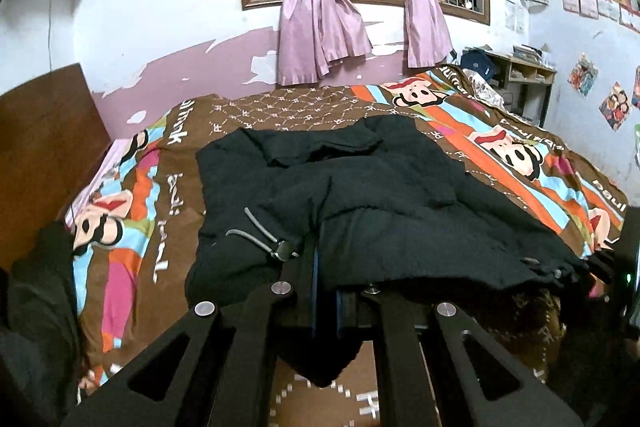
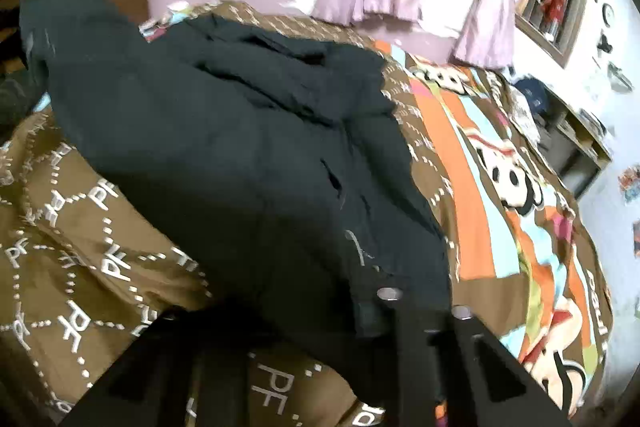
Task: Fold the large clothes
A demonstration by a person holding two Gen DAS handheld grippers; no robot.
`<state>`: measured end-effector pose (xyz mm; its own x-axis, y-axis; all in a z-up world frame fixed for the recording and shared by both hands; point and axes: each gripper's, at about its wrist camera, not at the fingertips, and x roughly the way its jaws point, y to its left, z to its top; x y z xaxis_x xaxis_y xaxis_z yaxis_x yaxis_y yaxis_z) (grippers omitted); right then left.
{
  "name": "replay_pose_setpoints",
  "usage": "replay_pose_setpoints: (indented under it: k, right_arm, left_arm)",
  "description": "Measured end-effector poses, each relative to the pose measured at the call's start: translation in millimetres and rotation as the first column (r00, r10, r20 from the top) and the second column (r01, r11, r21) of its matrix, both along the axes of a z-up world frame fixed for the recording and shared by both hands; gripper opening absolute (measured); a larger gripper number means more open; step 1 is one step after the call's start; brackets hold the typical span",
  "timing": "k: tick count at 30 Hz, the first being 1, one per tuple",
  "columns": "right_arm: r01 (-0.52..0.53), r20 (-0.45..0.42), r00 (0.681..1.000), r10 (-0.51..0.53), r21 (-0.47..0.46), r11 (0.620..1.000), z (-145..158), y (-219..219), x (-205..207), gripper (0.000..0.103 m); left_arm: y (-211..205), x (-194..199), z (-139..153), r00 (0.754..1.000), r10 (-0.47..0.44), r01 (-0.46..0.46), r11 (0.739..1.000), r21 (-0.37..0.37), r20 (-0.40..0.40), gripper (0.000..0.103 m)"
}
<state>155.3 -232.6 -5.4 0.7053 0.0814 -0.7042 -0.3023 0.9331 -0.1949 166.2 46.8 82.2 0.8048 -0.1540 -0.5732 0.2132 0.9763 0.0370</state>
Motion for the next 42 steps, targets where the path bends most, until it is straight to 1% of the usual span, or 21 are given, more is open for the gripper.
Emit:
replay_pose_setpoints:
  k: [1,2,5,8,10,13,15,18,22,24,26,28,30,32,38,42]
  right_arm:
    - [-0.006,0.003,1.000,0.006,0.019,1.000,3,-1,0,0.014]
    - [-0.013,0.013,1.000,0.013,0.058,0.998,9,-5,-2,0.012]
    - [-0.043,0.073,0.997,0.035,0.114,0.993,28,-7,-10,0.011]
    - [-0.102,0.159,0.984,0.075,0.167,0.981,55,-4,-28,0.009]
    - [-0.153,0.217,0.970,0.108,0.199,0.968,75,-2,-43,0.009]
    - [-0.203,0.274,0.952,0.134,0.243,0.949,101,-2,-63,0.009]
    - [-0.240,0.305,0.940,0.150,0.285,0.928,122,-7,-78,0.009]
    - [-0.280,0.335,0.926,0.172,0.307,0.910,146,-13,-99,0.009]
    - [-0.309,0.352,0.915,0.196,0.302,0.902,165,-17,-122,0.009]
    - [-0.310,0.344,0.917,0.201,0.298,0.903,168,-16,-121,0.009]
    - [-0.306,0.338,0.919,0.202,0.293,0.906,165,-15,-117,0.009]
    - [-0.302,0.336,0.921,0.199,0.291,0.908,162,-12,-108,0.009]
    - [-0.280,0.343,0.923,0.175,0.286,0.916,160,-9,-92,0.009]
    - [-0.266,0.355,0.921,0.158,0.281,0.922,159,-7,-80,0.009]
    - [-0.231,0.383,0.918,0.102,0.306,0.924,167,5,-21,0.009]
    - [-0.214,0.386,0.918,0.090,0.293,0.932,168,18,23,0.009]
  left_arm:
    - [2,-6,0,1.000,-0.001,0.001,1.000,0.003,0.002,0.004]
    - [3,-17,0,1.000,-0.005,0.005,1.000,0.013,0.006,0.004]
    - [8,-46,-6,1.000,-0.004,0.004,1.000,0.030,0.003,0.004]
    - [20,-66,-10,1.000,0.030,-0.030,1.000,0.003,-0.006,0.004]
    - [29,-80,-4,0.998,0.055,-0.055,0.998,-0.029,0.008,0.004]
    - [37,-102,16,0.995,0.080,-0.078,0.996,-0.045,0.050,0.003]
    - [41,-117,33,0.993,0.081,-0.078,0.996,-0.046,0.081,0.003]
    - [44,-137,60,0.990,0.071,-0.067,0.997,-0.043,0.122,0.003]
    - [45,-162,85,0.986,0.045,-0.042,0.999,-0.020,0.162,0.003]
    - [43,-169,92,0.985,0.034,-0.034,0.999,-0.007,0.170,0.003]
    - [44,-168,94,0.986,0.029,-0.027,1.000,-0.013,0.163,0.003]
    - [47,-160,94,0.989,0.031,-0.026,0.999,-0.036,0.142,0.003]
    - [49,-150,94,0.991,0.037,-0.031,0.999,-0.044,0.130,0.003]
    - [50,-134,94,0.992,0.036,-0.029,0.998,-0.059,0.117,0.003]
    - [54,-83,101,0.990,0.037,-0.033,0.999,-0.029,0.135,0.003]
    - [68,-37,103,0.992,0.058,-0.052,0.997,-0.058,0.112,0.003]
